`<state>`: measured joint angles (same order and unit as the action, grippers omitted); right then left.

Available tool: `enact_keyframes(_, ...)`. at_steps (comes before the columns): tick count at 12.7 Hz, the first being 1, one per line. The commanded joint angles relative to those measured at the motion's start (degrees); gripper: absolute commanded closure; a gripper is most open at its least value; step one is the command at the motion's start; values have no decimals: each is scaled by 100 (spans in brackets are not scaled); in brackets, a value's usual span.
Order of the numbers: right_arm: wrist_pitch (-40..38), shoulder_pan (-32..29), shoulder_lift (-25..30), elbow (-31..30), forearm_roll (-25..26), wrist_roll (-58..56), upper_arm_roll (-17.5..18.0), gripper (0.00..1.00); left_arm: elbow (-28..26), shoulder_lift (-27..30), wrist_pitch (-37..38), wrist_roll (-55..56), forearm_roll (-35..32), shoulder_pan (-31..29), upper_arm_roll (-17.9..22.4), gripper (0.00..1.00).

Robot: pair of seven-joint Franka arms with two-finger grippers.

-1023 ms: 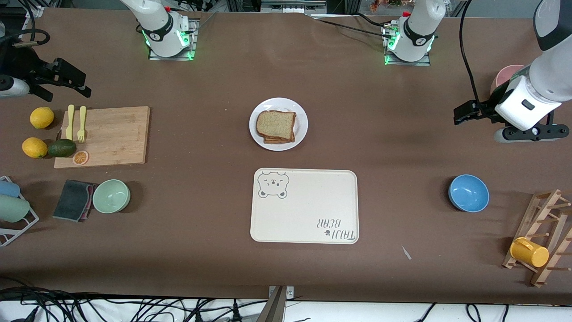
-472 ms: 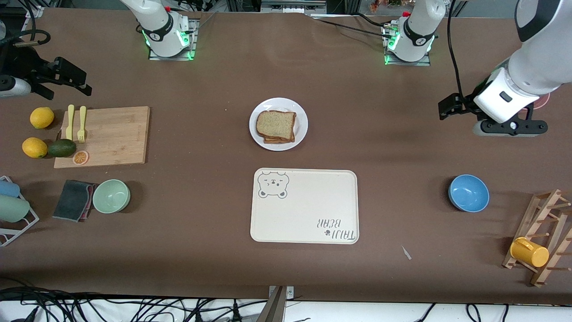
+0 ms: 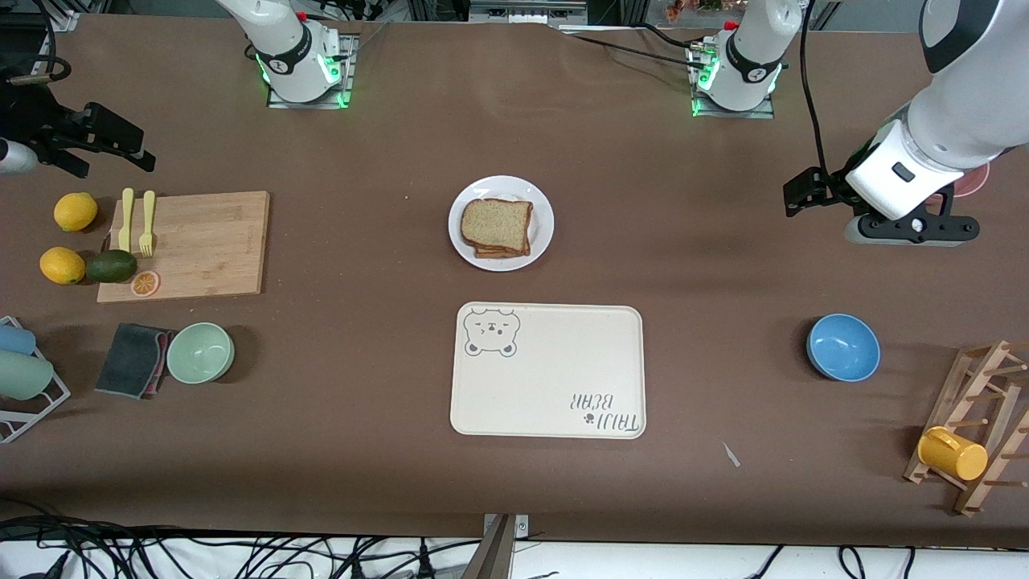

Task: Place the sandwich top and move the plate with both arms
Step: 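Move the left gripper out from its rest pose toward the table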

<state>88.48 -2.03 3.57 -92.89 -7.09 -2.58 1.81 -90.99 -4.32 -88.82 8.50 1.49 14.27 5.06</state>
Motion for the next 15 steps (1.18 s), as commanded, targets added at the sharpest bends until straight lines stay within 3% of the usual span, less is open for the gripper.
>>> enact_keyframes(1, -50, -60, -75, 96, -152, -85, 13, 0, 116, 27, 75, 12, 10, -47, 21, 0)
enact_keyframes(7, -24, -60, -84, 96, -152, -85, 13, 0, 116, 115, 620, -32, -8, -47, -22, 0)
enact_keyframes(15, -6, -69, -93, 96, -152, -85, 13, 0, 468, 45, 559, 12, -482, -29, -190, 0)
